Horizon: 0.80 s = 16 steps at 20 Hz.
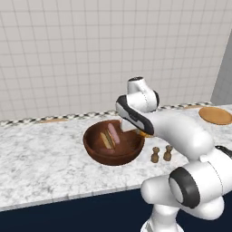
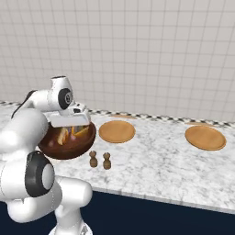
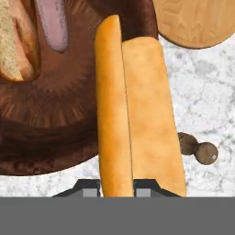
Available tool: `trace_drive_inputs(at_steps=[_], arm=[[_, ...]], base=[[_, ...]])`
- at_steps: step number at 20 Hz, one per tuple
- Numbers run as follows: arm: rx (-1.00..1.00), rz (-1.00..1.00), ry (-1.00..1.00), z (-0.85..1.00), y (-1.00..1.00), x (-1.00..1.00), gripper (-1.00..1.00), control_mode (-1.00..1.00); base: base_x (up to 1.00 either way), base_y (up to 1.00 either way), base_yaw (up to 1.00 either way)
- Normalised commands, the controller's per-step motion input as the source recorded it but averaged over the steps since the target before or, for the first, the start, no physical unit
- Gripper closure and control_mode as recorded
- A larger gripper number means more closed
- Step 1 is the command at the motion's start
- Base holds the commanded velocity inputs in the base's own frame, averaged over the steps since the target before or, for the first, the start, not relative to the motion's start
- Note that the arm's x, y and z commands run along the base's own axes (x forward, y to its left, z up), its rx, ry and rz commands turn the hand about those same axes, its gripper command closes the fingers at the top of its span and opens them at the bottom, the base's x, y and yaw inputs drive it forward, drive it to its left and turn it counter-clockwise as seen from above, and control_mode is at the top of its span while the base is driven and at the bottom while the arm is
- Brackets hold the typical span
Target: Place one bun and one sausage from the bowl on each plate.
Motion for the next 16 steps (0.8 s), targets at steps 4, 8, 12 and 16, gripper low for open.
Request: trace_drive_inputs(at_steps=[4,8,12,16], arm=[[0.28,0.00,-0.03,0.35,-1.00,0.38,1.00,-1.00],[0.28,0.01,0.00,0.28,-0.94,0.74,1.00,-1.00],[0.11,0.08,0.00,-0.01,-0.46,0.86,1.00,-1.00],[0.00,0.08,0.02,-0.52,-0.08,0.93,1.00,-1.00]], base=[[0.00,0.00,0.00],[0.00,0.00,0.00],[0.00,0.00,0.00],[0.00,0.00,0.00]])
